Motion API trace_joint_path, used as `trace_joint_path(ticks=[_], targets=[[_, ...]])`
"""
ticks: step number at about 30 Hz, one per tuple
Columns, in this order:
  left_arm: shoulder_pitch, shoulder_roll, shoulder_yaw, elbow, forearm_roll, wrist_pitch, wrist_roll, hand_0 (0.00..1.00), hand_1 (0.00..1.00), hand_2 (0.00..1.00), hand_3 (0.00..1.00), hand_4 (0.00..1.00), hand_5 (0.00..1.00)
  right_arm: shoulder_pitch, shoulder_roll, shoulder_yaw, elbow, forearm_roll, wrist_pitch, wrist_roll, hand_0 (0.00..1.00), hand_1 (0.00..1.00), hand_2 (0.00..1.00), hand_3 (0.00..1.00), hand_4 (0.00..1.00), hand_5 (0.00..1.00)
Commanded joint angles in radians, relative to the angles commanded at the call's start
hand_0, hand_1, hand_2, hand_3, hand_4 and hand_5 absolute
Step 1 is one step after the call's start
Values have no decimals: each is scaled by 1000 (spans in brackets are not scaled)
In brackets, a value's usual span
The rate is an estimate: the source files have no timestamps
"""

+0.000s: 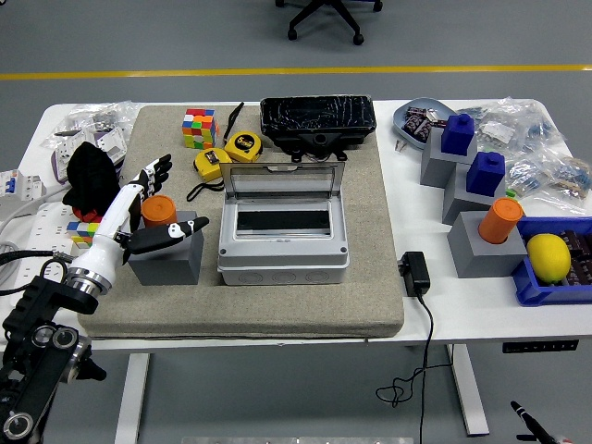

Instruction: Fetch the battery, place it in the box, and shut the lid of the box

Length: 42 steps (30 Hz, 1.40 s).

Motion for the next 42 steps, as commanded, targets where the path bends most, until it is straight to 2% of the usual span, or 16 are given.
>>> trace_joint_path(ticks=[6,7,12,13,18,19,24,25,30,31,36,37,42], targets=[[2,1,12,17,-9,46,-19,986,998,998,998,998,36,-1,-1,1,0,2,0,0,823,737,681,709,998,918],[3,0,16,21,-15,63,-26,902,984,985,998,998,2,-1,-1,1,0,2,0,0,823,737,681,710,998,921],[5,-3,33,38,-58,101,-48,902,984,985,998,998,2,0,-1,1,0,2,0,1,823,737,681,710,998,921],[6,-4,35,41,-68,106,-53,764,838,800,863,998,2,0,-2,0,0,3,0,1,823,737,681,709,998,925],[5,-6,51,56,-118,128,-75,764,838,800,863,998,2,0,-2,0,0,2,1,1,823,737,681,709,998,925],[5,-7,54,58,-126,132,-78,694,753,685,720,998,2,0,-2,1,0,2,1,0,823,737,681,709,998,925],[4,-8,71,67,-151,150,-90,694,753,685,720,998,2,0,-3,1,0,2,1,0,823,737,681,709,998,925],[4,-8,74,69,-153,153,-92,633,693,596,636,998,2,0,-3,1,0,2,1,0,820,737,682,709,998,933],[3,-10,84,74,-155,165,-96,633,693,596,636,998,2,-1,-3,1,0,2,1,1,820,737,682,709,998,933],[3,-10,85,75,-156,167,-96,626,671,540,557,998,2,-2,-3,1,0,2,1,1,820,737,681,710,998,942],[3,-10,90,71,-142,208,-97,626,671,540,557,998,2,-2,-3,1,0,3,1,1,820,737,681,710,998,942],[2,-10,91,71,-137,216,-96,585,615,477,497,903,2,-2,-4,1,0,3,1,1,820,738,682,710,998,948],[-2,-10,105,75,-146,237,-102,585,615,477,497,903,2,0,-5,3,0,4,1,1,820,738,682,710,998,948]])
